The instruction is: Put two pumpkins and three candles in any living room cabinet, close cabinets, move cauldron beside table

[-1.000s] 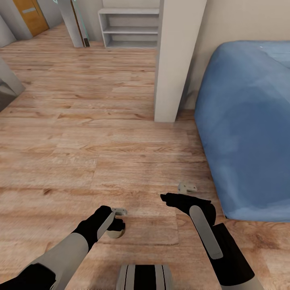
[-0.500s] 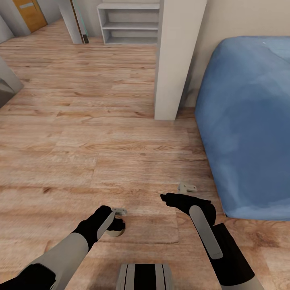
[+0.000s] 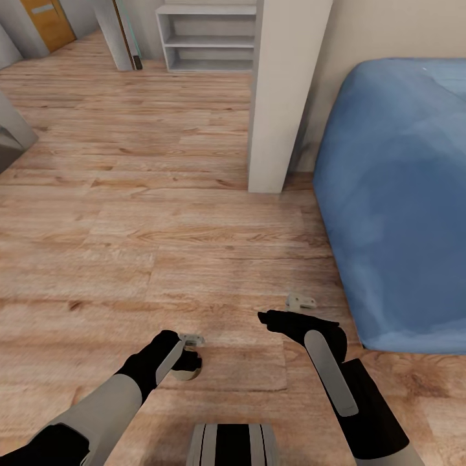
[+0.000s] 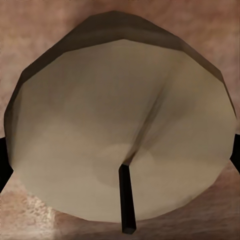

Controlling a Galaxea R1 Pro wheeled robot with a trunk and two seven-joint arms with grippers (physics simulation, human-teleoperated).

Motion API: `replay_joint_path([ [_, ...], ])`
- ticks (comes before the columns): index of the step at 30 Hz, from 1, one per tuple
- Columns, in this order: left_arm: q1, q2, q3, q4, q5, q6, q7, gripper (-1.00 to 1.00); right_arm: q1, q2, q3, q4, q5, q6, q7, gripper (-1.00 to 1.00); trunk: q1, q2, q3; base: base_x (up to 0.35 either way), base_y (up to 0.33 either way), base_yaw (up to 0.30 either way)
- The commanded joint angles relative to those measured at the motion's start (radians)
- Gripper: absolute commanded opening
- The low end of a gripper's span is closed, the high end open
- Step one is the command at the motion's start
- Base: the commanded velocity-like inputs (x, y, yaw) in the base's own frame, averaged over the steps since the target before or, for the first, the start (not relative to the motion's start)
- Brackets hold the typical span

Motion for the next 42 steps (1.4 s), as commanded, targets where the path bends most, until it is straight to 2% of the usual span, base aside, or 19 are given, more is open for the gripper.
replay_joint_path([
  [1, 0.0, 0.001, -0.006, -0.001, 0.01, 0.003, 0.007, -1.0, -0.001, 0.0, 0.001, -0.001, -0.01, 0.002, -0.01, 1.0, 0.0, 0.0, -0.001, 0.0, 0.0, 0.0],
  [7, 0.0, 0.001, -0.008, -0.002, 0.01, 0.003, 0.006, -1.0, -0.001, -0.001, 0.001, -0.001, -0.01, 0.002, -0.01, 1.0, 0.0, 0.0, -0.001, 0.0, 0.0, 0.0],
  [25, -0.004, 0.005, -0.008, -0.021, 0.014, 0.017, 0.004, -1.0, -0.001, -0.001, 0.001, -0.001, -0.01, 0.002, -0.01, 1.0, -0.008, 0.004, 0.069, 0.0, 0.0, 0.0],
  [27, -0.003, 0.008, -0.006, -0.07, 0.016, 0.053, 0.004, -1.0, -0.001, -0.001, 0.001, -0.001, -0.01, 0.002, -0.01, 1.0, -0.009, 0.004, 0.077, 0.0, 0.0, 0.0],
  [30, 0.001, 0.01, -0.003, -0.195, 0.017, 0.111, 0.005, -1.0, -0.001, -0.001, 0.001, -0.001, -0.01, 0.002, -0.01, 1.0, -0.011, 0.005, 0.088, 0.0, 0.0, 0.0],
  [32, 0.005, 0.017, -0.002, -0.325, 0.016, 0.175, 0.008, -1.0, -0.001, -0.001, 0.002, -0.001, -0.01, 0.003, -0.01, 1.0, -0.011, 0.006, 0.096, 0.0, 0.0, 0.0],
  [33, 0.006, 0.02, -0.001, -0.357, 0.016, 0.192, 0.009, -1.0, -0.001, -0.001, 0.002, -0.001, -0.01, 0.003, -0.01, 1.0, -0.012, 0.006, 0.1, 0.0, 0.0, 0.0],
  [35, 0.01, 0.032, 0.001, -0.484, 0.013, 0.246, 0.012, -1.0, -0.001, -0.001, 0.002, -0.001, -0.01, 0.003, -0.01, 1.0, -0.013, 0.006, 0.108, 0.0, 0.0, 0.0],
  [38, 0.015, 0.059, 0.007, -0.572, 0.013, 0.263, 0.014, -1.0, -0.001, -0.001, 0.002, -0.001, -0.01, 0.003, -0.01, 1.0, -0.014, 0.007, 0.119, 0.0, 0.0, 0.0],
  [40, 0.017, 0.077, 0.036, -0.612, 0.012, 0.263, 0.014, -1.0, -0.001, -0.001, 0.002, -0.001, -0.01, 0.003, -0.011, 1.0, -0.015, 0.007, 0.127, 0.0, 0.0, 0.0],
  [41, 0.018, 0.085, 0.067, -0.628, 0.01, 0.263, 0.015, -1.0, -0.001, -0.001, 0.002, -0.001, -0.009, 0.003, -0.011, 1.0, -0.015, 0.008, 0.131, 0.0, 0.0, 0.0],
  [42, 0.018, 0.089, 0.083, -0.634, 0.01, 0.263, 0.015, -1.0, -0.001, -0.001, 0.003, -0.001, -0.009, 0.002, -0.011, 1.0, -0.016, 0.008, 0.135, 0.0, 0.0, 0.0],
])
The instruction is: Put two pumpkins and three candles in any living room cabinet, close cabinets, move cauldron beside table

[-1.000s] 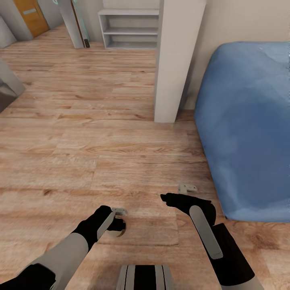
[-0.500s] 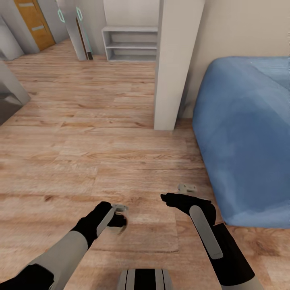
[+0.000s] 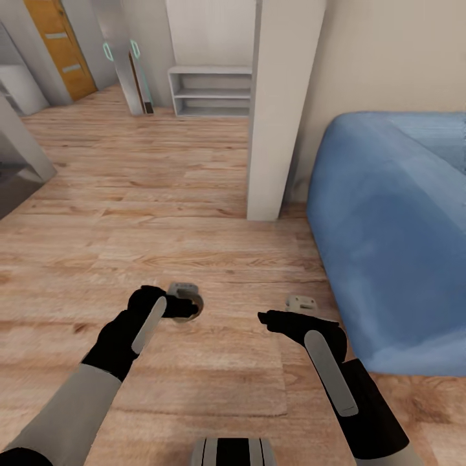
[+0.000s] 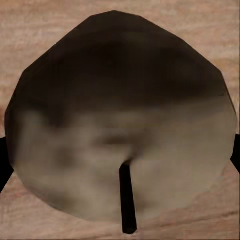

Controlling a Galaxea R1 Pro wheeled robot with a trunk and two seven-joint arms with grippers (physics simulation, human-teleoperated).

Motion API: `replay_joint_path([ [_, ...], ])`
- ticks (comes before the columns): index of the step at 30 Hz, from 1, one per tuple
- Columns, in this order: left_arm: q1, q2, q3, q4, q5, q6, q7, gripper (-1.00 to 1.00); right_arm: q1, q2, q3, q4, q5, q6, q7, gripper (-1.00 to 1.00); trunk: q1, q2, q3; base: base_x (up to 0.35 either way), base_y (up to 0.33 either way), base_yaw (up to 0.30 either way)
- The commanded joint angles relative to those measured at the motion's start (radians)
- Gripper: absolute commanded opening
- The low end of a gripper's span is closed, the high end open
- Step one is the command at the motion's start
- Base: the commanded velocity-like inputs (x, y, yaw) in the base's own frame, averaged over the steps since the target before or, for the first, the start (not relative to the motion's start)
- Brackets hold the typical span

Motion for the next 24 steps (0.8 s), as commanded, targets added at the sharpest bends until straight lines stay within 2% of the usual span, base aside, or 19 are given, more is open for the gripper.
replay_joint_path([
  [1, 0.0, 0.01, 0.024, -0.01, 0.023, 0.002, 0.01, -1.0, -0.001, 0.0, 0.001, -0.001, -0.009, 0.002, -0.011, 1.0, -0.001, 0.0, 0.003, 0.0, 0.0, 0.0],
  [4, 0.0, 0.038, 0.055, -0.019, 0.022, 0.002, 0.019, -1.0, -0.001, 0.002, 0.0, 0.0, -0.007, 0.002, -0.011, 1.0, -0.002, 0.001, 0.015, 0.0, 0.0, 0.0],
  [6, 0.001, 0.092, 0.07, -0.041, 0.023, 0.002, 0.029, -1.0, -0.001, 0.004, -0.002, 0.0, -0.003, 0.001, -0.011, 1.0, -0.003, 0.001, 0.023, 0.0, 0.0, 0.0],
  [8, 0.002, 0.126, 0.076, -0.07, 0.025, 0.002, 0.032, -1.0, -0.001, 0.006, -0.002, 0.0, 0.0, 0.001, -0.011, 1.0, -0.004, 0.002, 0.03, 0.0, 0.0, 0.0],
  [10, 0.005, 0.145, 0.079, -0.095, 0.025, 0.002, 0.034, -1.0, -0.001, 0.008, -0.002, 0.001, 0.002, 0.001, -0.012, 1.0, -0.005, 0.002, 0.038, 0.0, 0.0, 0.0],
  [16, 0.026, 0.161, 0.083, -0.122, 0.023, 0.002, 0.037, -1.0, -0.001, 0.012, 0.008, 0.001, 0.005, 0.001, -0.012, 1.0, -0.007, 0.004, 0.063, -0.112, 0.0, 0.093],
  [24, 0.029, 0.157, 0.086, -0.131, 0.022, 0.002, 0.037, -1.0, -0.001, 0.015, 0.015, 0.003, 0.003, 0.001, -0.012, 1.0, -0.011, 0.005, 0.091, -0.291, -0.029, 0.231],
])
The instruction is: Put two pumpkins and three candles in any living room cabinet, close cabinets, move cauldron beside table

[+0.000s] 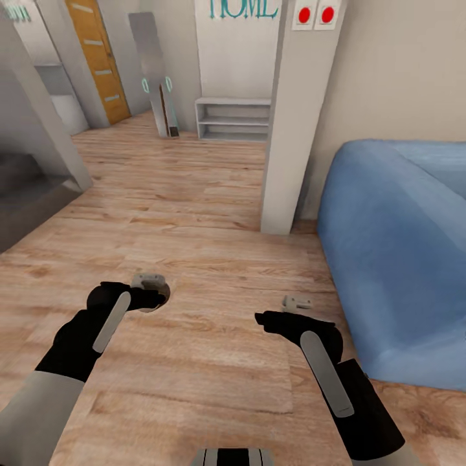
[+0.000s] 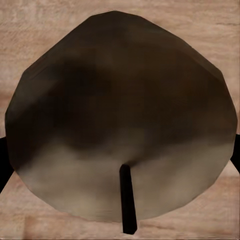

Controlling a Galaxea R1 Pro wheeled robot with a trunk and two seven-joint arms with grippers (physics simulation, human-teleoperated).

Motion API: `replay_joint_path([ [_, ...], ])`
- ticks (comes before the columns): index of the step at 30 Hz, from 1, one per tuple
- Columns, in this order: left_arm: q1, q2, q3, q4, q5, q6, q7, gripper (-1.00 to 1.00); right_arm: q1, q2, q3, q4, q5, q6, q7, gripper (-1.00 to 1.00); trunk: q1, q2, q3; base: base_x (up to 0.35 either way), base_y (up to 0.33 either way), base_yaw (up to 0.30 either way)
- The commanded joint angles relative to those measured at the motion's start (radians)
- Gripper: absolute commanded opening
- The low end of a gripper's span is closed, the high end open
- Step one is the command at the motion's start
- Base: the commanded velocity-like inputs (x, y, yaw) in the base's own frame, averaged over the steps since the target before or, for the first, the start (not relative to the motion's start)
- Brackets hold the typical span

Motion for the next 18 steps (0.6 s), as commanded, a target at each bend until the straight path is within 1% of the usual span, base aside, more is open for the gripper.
replay_joint_path([
  [1, -0.001, 0.002, -0.002, -0.001, 0.009, 0.003, 0.01, -1.0, -0.001, 0.0, 0.001, -0.001, -0.01, 0.002, -0.01, 1.0, -0.001, 0.0, 0.002, -0.159, -0.045, 0.192],
  [5, -0.001, 0.002, -0.002, -0.001, 0.01, 0.003, 0.01, -1.0, -0.001, 0.004, 0.002, 0.0, -0.011, 0.002, -0.01, 1.0, -0.003, 0.001, 0.013, -0.069, -0.02, 0.176],
  [12, -0.001, 0.0, -0.002, 0.001, 0.011, 0.003, 0.01, -1.0, -0.001, 0.006, 0.003, 0.001, -0.011, 0.002, -0.01, 1.0, -0.006, 0.002, 0.03, -0.013, -0.004, 0.157],
  [18, -0.001, 0.0, -0.002, 0.001, 0.011, 0.003, 0.01, -1.0, -0.001, 0.007, 0.003, 0.001, -0.011, 0.003, -0.01, 1.0, -0.009, 0.004, 0.045, -0.001, 0.0, 0.109],
])
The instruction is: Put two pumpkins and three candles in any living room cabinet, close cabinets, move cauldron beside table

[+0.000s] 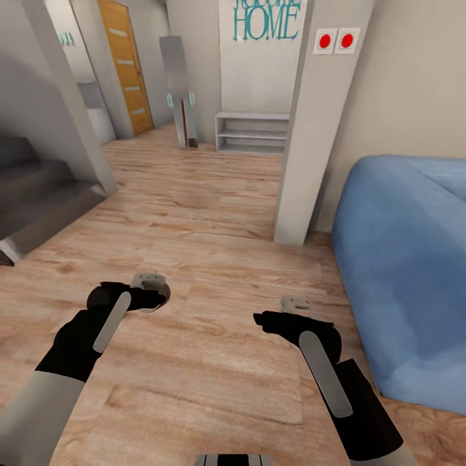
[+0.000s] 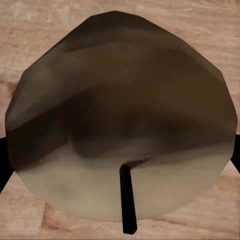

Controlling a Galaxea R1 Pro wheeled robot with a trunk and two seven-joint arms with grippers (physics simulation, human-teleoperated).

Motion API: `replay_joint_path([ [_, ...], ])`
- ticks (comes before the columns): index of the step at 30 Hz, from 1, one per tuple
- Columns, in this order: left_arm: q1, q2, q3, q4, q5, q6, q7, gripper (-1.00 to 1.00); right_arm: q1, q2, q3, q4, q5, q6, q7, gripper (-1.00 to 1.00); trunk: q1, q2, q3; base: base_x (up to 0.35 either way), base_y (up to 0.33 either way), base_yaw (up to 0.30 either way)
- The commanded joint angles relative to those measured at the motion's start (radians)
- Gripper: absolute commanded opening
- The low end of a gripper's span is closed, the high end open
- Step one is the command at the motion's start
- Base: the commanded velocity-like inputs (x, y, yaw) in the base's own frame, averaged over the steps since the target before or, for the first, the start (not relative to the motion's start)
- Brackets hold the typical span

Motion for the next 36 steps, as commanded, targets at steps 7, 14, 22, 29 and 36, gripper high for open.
replay_joint_path([
  [7, -0.001, 0.0, -0.003, -0.001, 0.01, 0.003, 0.01, -1.0, -0.001, 0.0, 0.0, -0.001, -0.01, 0.002, -0.01, 1.0, -0.003, 0.001, 0.015, 0.0, 0.0, 0.023],
  [14, -0.001, 0.001, -0.003, 0.001, 0.011, 0.003, 0.009, -1.0, -0.002, 0.002, 0.028, 0.014, -0.01, 0.002, -0.01, 1.0, -0.006, 0.003, 0.03, 0.0, 0.0, 0.001],
  [22, -0.001, 0.004, -0.003, 0.003, 0.011, 0.003, 0.009, -1.0, -0.002, 0.003, 0.034, 0.014, -0.01, 0.002, -0.01, 1.0, -0.01, 0.005, 0.048, 0.0, 0.0, 0.0],
  [29, -0.001, 0.006, -0.001, 0.008, 0.011, 0.003, 0.009, -1.0, -0.002, 0.003, 0.036, 0.014, -0.009, 0.002, -0.01, 1.0, -0.013, 0.006, 0.064, -0.075, 0.027, 0.01],
  [36, -0.001, 0.008, 0.0, 0.011, 0.011, 0.003, 0.01, -1.0, -0.001, 0.002, 0.061, 0.014, -0.008, 0.003, -0.012, 1.0, -0.016, 0.008, 0.082, -0.228, 0.161, 0.034],
])
